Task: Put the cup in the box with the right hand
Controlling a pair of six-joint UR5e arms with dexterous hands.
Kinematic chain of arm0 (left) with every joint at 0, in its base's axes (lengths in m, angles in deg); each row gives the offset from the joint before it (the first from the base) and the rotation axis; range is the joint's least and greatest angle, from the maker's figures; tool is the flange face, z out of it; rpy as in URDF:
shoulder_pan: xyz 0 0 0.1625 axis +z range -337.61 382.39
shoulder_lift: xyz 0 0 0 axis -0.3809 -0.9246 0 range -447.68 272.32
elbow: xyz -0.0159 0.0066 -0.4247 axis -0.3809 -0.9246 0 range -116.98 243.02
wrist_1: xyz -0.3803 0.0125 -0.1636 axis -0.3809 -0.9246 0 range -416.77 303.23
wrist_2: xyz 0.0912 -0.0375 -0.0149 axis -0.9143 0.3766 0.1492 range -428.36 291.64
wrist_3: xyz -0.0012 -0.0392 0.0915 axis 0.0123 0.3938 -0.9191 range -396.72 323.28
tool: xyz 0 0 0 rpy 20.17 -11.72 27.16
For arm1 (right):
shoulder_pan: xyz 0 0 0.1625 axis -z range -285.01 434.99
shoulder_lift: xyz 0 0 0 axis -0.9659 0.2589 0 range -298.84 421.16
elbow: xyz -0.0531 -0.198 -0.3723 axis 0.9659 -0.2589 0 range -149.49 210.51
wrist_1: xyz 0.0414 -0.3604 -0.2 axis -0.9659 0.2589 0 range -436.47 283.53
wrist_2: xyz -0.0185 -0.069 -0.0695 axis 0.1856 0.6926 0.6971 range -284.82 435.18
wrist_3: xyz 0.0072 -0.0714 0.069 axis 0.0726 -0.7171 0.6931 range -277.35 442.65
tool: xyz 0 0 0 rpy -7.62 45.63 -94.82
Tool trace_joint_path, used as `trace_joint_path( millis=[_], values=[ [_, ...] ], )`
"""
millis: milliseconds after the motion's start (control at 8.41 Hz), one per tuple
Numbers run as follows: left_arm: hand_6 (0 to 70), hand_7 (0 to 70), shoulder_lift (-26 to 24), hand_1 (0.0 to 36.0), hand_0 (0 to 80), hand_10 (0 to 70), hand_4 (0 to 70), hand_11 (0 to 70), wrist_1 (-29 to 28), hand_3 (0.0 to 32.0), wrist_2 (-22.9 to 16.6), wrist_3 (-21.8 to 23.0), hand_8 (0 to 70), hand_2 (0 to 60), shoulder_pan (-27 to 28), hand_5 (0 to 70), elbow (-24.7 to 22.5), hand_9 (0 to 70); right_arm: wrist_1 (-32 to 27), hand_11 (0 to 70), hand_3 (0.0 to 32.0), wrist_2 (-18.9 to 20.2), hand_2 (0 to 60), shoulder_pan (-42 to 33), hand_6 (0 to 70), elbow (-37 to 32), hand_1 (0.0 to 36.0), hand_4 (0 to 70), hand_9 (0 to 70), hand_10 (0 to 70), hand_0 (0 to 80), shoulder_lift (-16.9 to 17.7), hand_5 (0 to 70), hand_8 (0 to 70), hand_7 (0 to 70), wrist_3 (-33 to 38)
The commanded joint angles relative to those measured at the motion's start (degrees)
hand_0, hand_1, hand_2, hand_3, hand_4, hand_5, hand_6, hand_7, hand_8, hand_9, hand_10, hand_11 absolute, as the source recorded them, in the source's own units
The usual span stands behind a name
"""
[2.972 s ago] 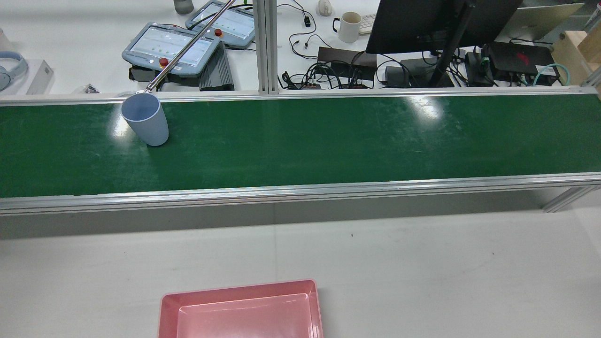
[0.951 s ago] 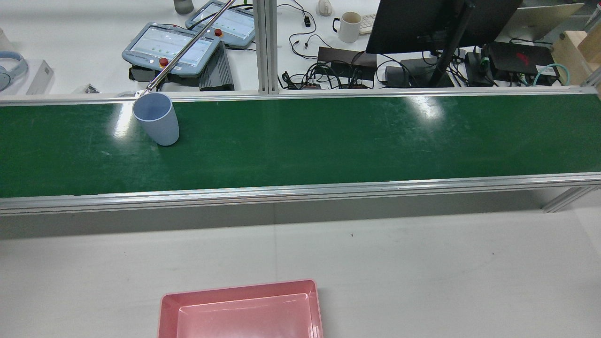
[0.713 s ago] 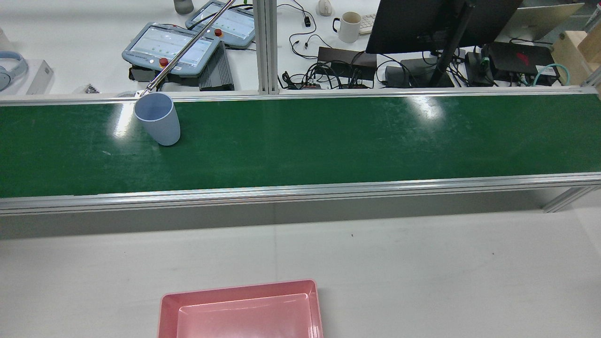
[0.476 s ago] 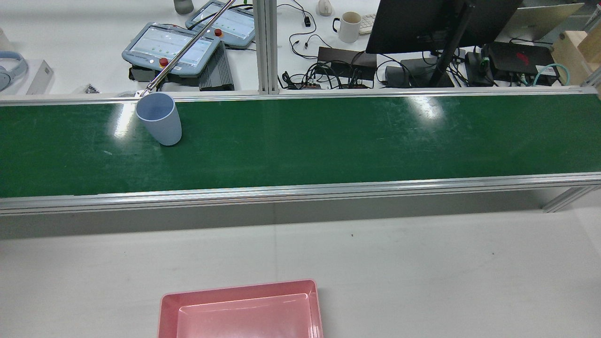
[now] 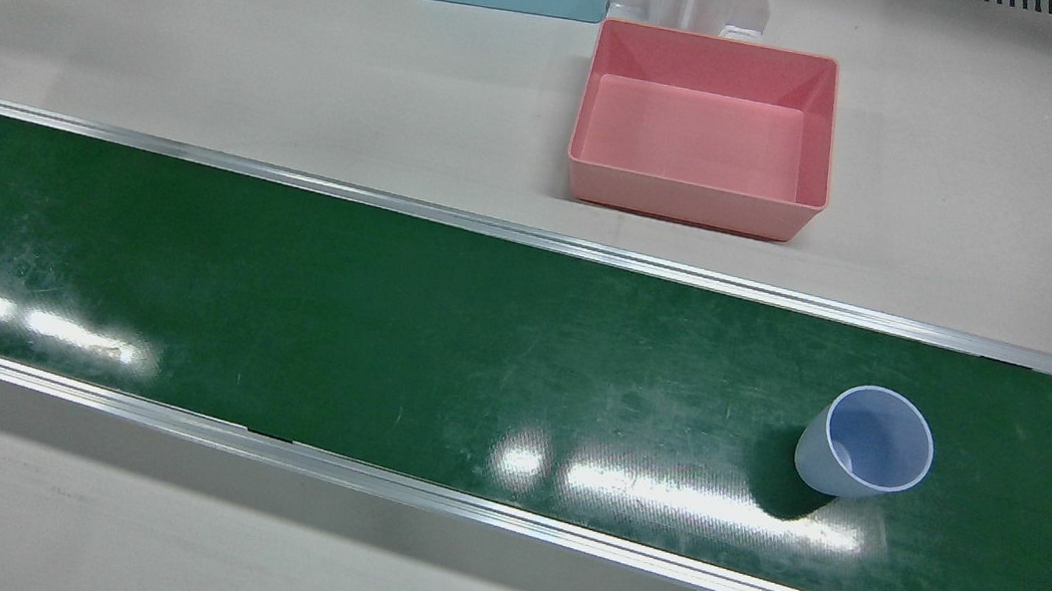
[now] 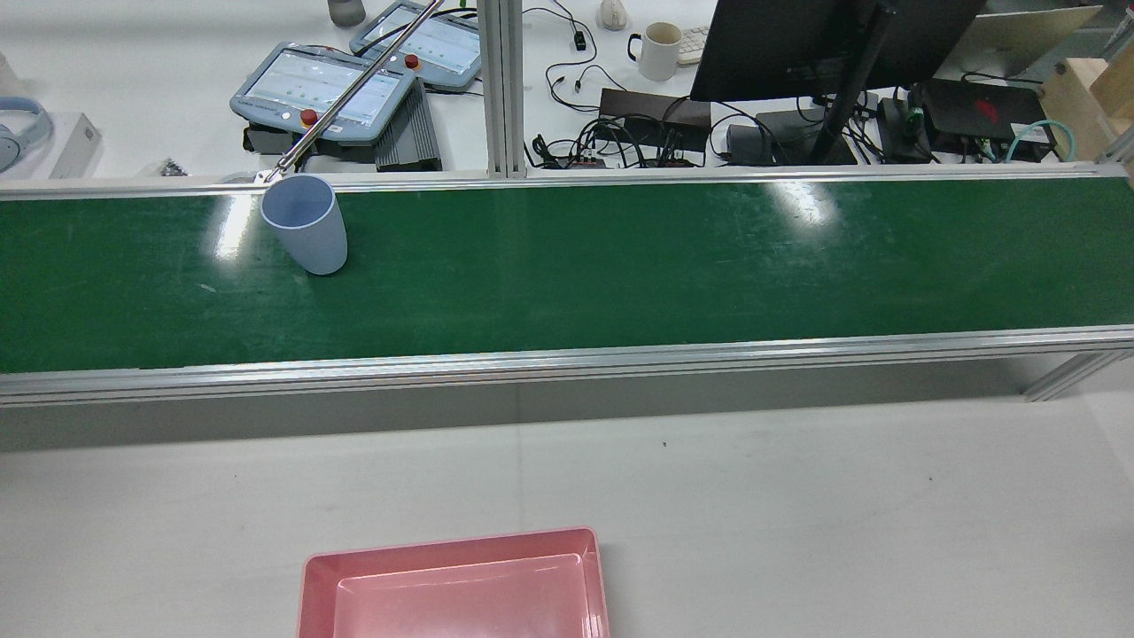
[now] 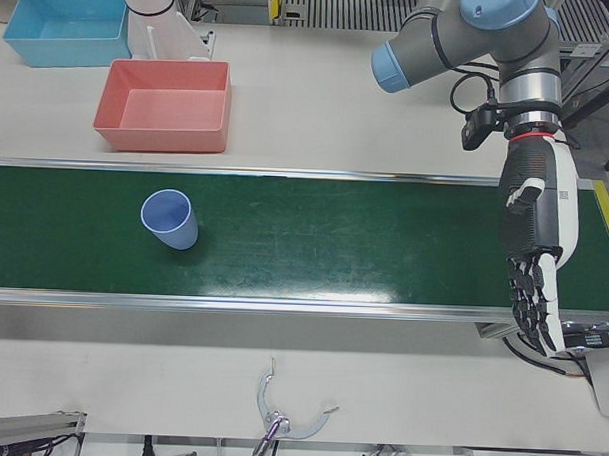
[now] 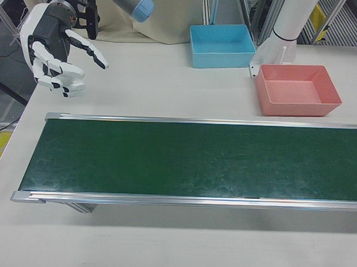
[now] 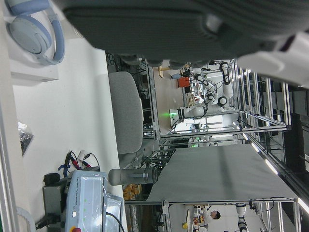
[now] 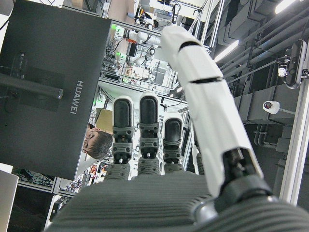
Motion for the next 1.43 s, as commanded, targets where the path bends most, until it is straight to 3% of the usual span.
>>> trace_joint_path(
  millis=[0, 1308],
  values=[
    [0.0, 0.0, 0.0, 0.0, 0.0, 0.0, 0.0, 0.0, 0.0, 0.0, -0.1, 0.0, 0.0, 0.0, 0.0, 0.0, 0.0, 0.0, 0.0, 43.6, 0.0, 0.0, 16.2, 0.0, 18.3, 0.0, 36.0, 14.6, 45.6, 27.8, 80.0, 0.0, 19.6, 36.4, 63.4, 0.0],
    [0.0, 0.0, -0.1, 0.0, 0.0, 0.0, 0.0, 0.0, 0.0, 0.0, 0.0, 0.0, 0.0, 0.0, 0.0, 0.0, 0.0, 0.0, 0.0, 44.7, 0.0, 0.0, 16.8, 0.0, 18.8, 0.0, 36.0, 16.2, 46.6, 28.7, 80.0, 0.0, 19.7, 37.1, 65.4, 0.0]
  ],
)
